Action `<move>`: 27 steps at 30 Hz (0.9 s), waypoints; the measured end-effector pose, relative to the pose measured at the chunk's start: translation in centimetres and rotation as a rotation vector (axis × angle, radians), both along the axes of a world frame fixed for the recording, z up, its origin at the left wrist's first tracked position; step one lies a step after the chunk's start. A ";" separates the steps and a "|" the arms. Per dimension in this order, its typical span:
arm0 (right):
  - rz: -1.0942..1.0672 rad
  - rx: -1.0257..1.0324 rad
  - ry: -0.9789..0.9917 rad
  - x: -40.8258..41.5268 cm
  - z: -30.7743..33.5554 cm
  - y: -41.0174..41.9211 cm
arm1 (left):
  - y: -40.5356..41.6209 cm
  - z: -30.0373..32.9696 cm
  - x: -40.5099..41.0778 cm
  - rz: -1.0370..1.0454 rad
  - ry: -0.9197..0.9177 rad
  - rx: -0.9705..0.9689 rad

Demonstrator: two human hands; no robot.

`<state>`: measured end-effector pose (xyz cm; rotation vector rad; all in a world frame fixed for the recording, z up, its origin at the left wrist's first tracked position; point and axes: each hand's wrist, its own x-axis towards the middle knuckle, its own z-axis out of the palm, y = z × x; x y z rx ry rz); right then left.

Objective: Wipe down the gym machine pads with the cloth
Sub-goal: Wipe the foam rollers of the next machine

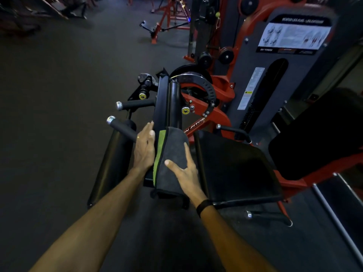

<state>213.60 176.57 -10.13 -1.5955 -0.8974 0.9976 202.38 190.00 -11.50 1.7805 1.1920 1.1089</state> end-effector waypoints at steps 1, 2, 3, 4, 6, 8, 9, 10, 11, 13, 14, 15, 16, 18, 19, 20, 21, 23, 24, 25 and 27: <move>-0.015 -0.014 -0.049 -0.5 0.2 -0.4 | -0.5 0.1 -0.2 -0.016 0.016 -0.020; -0.030 -0.031 -0.102 -1.0 0.5 -0.7 | -0.9 0.3 -0.3 -0.027 0.039 -0.040; -0.040 -0.048 -0.148 -1.3 0.7 -0.9 | -1.4 0.4 -0.3 -0.035 0.082 -0.050; -0.048 -0.069 -0.192 -1.5 0.9 -1.1 | -1.9 0.6 -0.2 -0.044 0.126 -0.053; -0.055 -0.115 -0.275 -1.9 1.4 -1.2 | -2.9 0.7 -0.3 -0.052 0.192 -0.059; -0.040 -0.180 -0.357 -2.2 2.1 -1.3 | -3.7 0.8 -0.7 -0.057 0.214 -0.084; -0.029 -0.218 -0.403 -2.4 2.4 -1.3 | -4.1 0.7 -0.9 -0.058 0.212 -0.101; -0.018 -0.254 -0.451 -2.4 2.7 -1.2 | -4.6 0.5 -1.1 -0.057 0.207 -0.112; -0.007 -0.284 -0.501 -2.5 3.0 -1.2 | -5.1 0.3 -1.3 -0.056 0.204 -0.118; 0.008 -0.326 -0.604 -2.9 3.5 -1.0 | -6.0 -0.3 -1.7 -0.058 0.193 -0.119; 0.017 -0.340 -0.666 -3.3 3.8 -0.8 | -6.2 -0.5 -1.9 -0.065 0.185 -0.120; 0.027 -0.352 -0.729 -3.6 3.9 -0.6 | -6.3 -0.8 -2.0 -0.075 0.188 -0.131; 0.038 -0.363 -0.777 -3.8 4.1 -0.3 | -6.3 -0.9 -2.1 -0.090 0.197 -0.139; 0.055 -0.378 -0.803 -4.1 4.2 0.0 | -5.9 -1.2 -2.3 -0.130 0.242 -0.140; 0.064 -0.382 -0.799 -4.2 4.3 0.1 | -5.8 -1.2 -2.4 -0.149 0.268 -0.131; 0.071 -0.385 -0.790 -4.2 4.3 0.2 | -5.7 -1.3 -2.5 -0.164 0.286 -0.124; 0.077 -0.389 -0.783 -4.1 4.3 0.2 | -5.7 -1.2 -2.6 -0.170 0.288 -0.124; 0.083 -0.385 -0.792 -4.1 4.4 0.1 | -5.7 -1.2 -2.7 -0.171 0.284 -0.138; 0.085 -0.381 -0.807 -4.2 4.4 0.2 | -5.6 -1.2 -2.8 -0.173 0.285 -0.135; 0.087 -0.380 -0.821 -4.2 4.4 0.2 | -5.5 -1.2 -2.9 -0.174 0.292 -0.136; 0.092 -0.391 -0.838 -4.1 4.4 0.4 | -5.1 -1.0 -3.0 -0.155 0.291 -0.146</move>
